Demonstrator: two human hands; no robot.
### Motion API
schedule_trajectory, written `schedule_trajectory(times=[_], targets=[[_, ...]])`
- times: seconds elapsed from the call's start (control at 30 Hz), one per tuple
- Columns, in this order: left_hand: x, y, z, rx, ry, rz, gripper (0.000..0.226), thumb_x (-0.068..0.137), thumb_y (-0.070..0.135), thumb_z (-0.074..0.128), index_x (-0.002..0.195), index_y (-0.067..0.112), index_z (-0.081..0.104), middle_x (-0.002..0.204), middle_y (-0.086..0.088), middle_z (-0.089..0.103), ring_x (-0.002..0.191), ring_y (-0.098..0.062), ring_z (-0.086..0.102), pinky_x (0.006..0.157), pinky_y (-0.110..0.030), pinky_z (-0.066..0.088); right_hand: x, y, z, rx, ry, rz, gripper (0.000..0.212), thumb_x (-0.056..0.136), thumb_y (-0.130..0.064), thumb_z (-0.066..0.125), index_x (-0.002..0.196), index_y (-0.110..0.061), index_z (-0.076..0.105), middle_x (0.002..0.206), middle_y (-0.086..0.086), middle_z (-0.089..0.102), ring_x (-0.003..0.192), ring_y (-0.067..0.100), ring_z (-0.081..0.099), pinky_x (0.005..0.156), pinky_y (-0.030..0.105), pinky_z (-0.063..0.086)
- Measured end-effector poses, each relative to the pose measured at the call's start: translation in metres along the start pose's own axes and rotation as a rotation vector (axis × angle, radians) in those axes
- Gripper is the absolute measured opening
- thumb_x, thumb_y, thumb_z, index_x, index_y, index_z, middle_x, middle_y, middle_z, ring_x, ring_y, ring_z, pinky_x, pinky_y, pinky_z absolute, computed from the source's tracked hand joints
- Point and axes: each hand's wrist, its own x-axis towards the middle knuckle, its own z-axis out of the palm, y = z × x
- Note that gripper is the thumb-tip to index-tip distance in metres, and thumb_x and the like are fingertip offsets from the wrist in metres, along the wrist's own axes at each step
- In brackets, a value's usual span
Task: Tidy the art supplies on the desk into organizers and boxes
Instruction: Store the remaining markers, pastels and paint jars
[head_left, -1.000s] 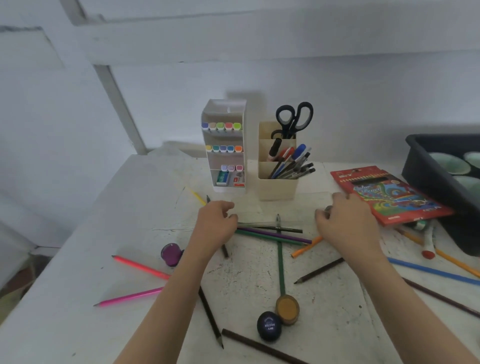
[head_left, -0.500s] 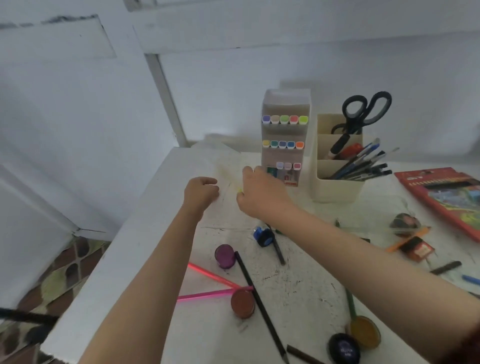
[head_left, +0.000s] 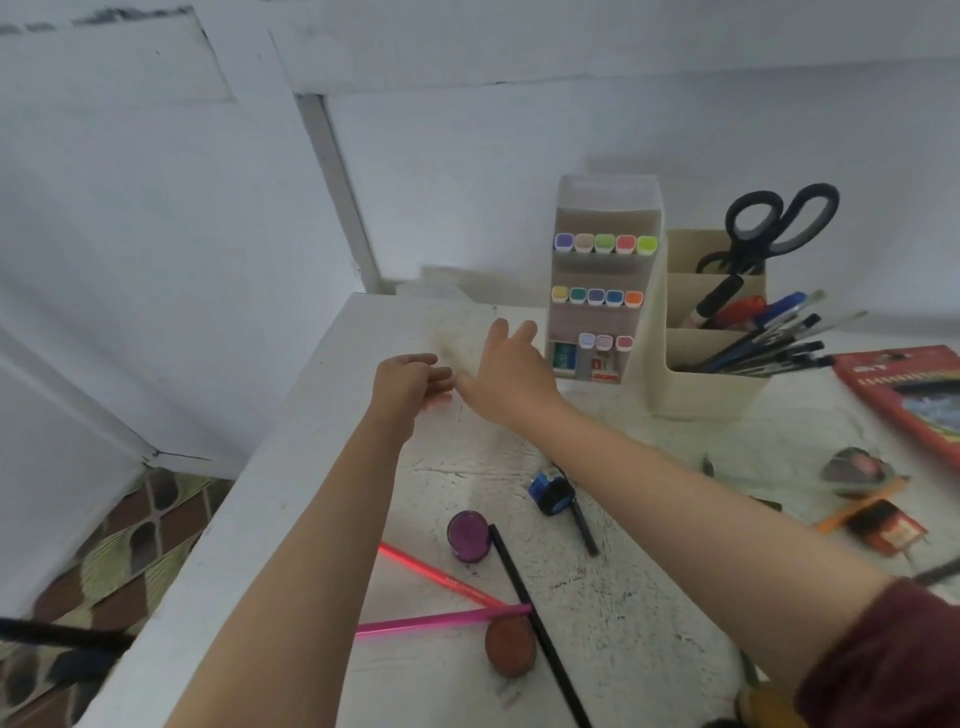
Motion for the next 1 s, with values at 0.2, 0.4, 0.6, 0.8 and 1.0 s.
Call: schedule_trajectory(times=[0.2, 0.4, 0.6, 0.8, 1.0], targets=[[-0.004, 0.000, -0.011, -0.040, 0.230, 0.089, 0.053, 0.092, 0.003, 0.045, 0.142, 0.012, 0.030, 0.093, -0.004, 0.054, 0.076, -0.014, 0.057, 0.064, -0.025, 0.053, -0.023, -0.006, -0.028, 0.297, -0.025, -0.062, 0.054, 0.087, -0.057, 0.037, 0.125, -0.018, 0.035, 0.109, 0.008, 0.034, 0.084, 0.024, 0.044, 0.053, 0.026, 0.028], [-0.038, 0.016, -0.030, 0.004, 0.396, 0.356, 0.036, 0.089, 0.018, 0.055, 0.123, 0.009, 0.048, 0.114, -0.009, 0.059, 0.100, -0.022, 0.056, 0.091, -0.031, 0.044, -0.061, 0.003, -0.068, 0.521, -0.177, -0.033, 0.053, 0.090, -0.055, 0.031, 0.121, -0.013, 0.044, 0.082, 0.002, 0.054, 0.059, 0.017, 0.057, 0.048, 0.024, 0.039], [-0.096, 0.032, -0.026, 0.082, 0.790, 0.785, 0.021, 0.085, 0.021, 0.056, 0.104, 0.015, 0.049, 0.092, 0.001, 0.050, 0.086, -0.011, 0.048, 0.082, -0.023, 0.040, -0.109, 0.039, -0.116, 0.887, -0.329, 0.106, 0.046, 0.091, -0.054, 0.032, 0.090, -0.016, 0.059, 0.085, 0.017, 0.065, 0.038, 0.012, 0.047, 0.038, 0.018, 0.036], [-0.163, 0.050, 0.027, 0.115, 0.487, 0.948, 0.030, 0.086, 0.018, 0.055, 0.113, 0.029, 0.049, 0.075, 0.020, 0.058, 0.065, 0.005, 0.052, 0.064, -0.004, 0.037, -0.170, 0.117, -0.176, 1.081, -0.333, 0.183, 0.063, 0.092, -0.060, 0.031, 0.097, -0.007, 0.064, 0.076, 0.018, 0.070, 0.043, 0.019, 0.049, 0.041, 0.022, 0.041], [-0.217, 0.035, 0.093, 0.368, 0.208, 0.845, 0.026, 0.084, 0.019, 0.057, 0.107, 0.027, 0.065, 0.086, 0.015, 0.057, 0.069, -0.007, 0.051, 0.071, -0.005, 0.036, -0.233, 0.192, -0.217, 0.796, -0.051, 0.328, 0.057, 0.084, -0.066, 0.043, 0.101, -0.014, 0.056, 0.073, 0.003, 0.071, 0.039, 0.013, 0.054, 0.036, 0.021, 0.042]])
